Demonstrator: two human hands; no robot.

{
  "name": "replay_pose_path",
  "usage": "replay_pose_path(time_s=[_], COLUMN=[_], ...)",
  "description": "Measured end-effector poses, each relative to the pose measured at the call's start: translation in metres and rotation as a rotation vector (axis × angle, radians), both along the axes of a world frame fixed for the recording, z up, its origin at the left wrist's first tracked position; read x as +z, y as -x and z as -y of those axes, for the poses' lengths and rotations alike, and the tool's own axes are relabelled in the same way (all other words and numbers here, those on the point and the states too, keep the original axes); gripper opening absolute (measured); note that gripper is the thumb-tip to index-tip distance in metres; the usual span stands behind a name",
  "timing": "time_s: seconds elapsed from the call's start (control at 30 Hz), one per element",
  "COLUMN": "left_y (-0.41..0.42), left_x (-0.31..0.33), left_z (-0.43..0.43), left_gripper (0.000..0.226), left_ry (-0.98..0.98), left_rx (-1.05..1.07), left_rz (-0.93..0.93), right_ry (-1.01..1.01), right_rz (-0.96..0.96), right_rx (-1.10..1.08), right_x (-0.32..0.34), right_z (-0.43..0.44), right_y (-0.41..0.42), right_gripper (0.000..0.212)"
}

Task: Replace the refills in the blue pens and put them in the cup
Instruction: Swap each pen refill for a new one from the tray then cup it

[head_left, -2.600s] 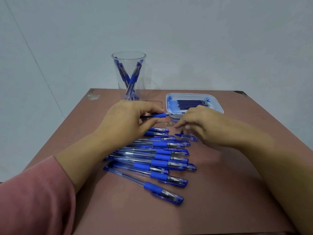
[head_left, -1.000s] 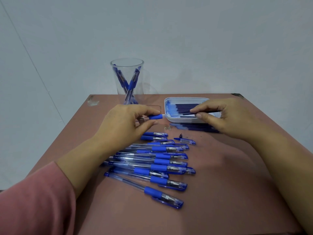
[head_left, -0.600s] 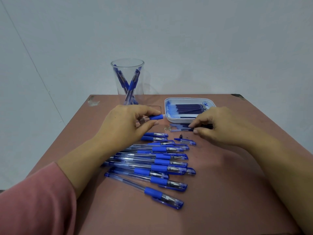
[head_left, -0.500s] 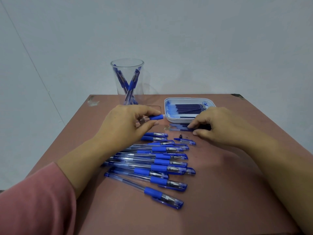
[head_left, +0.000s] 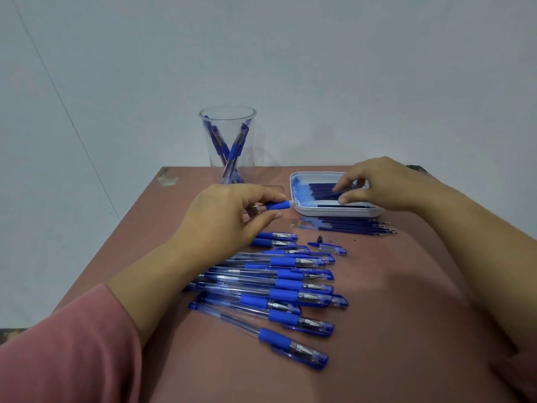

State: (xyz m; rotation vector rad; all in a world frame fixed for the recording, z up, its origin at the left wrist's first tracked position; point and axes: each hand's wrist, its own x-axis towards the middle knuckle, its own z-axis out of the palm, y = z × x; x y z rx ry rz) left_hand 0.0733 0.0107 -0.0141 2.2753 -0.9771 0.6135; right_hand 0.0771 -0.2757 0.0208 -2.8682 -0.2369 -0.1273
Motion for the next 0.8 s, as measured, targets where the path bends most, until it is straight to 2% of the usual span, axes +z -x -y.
replay_pose_path(time_s=[0.17, 0.4, 0.6, 0.8], left_y=[-0.001, 0.001, 0.001, 0.003], left_x=[-0.002, -0.002, -0.002, -0.001], left_z=[0.0, 0.002, 0.002, 0.002], left_gripper=[0.027, 0.028, 0.028, 0.036], left_ry=[-0.003, -0.003, -0.001, 0.011], left_rx=[0.005, -0.011, -0.013, -0.027], left_rz=[0.015, 0.023, 0.015, 0.021], right_ry=[0.089, 0.111, -0.009, -0.115], right_rz=[-0.098, -0.113, -0.1, 0.039], right_rx=[0.011, 0.014, -0.017, -0.006], right_x=[-0.002, -0.003, -0.007, -0.003], right_z=[-0.005, -0.002, 0.0, -0.003], right_y=[-0.01, -0.013, -0.014, -0.008], right_gripper=[0.013, 0.017, 0.009, 0.014])
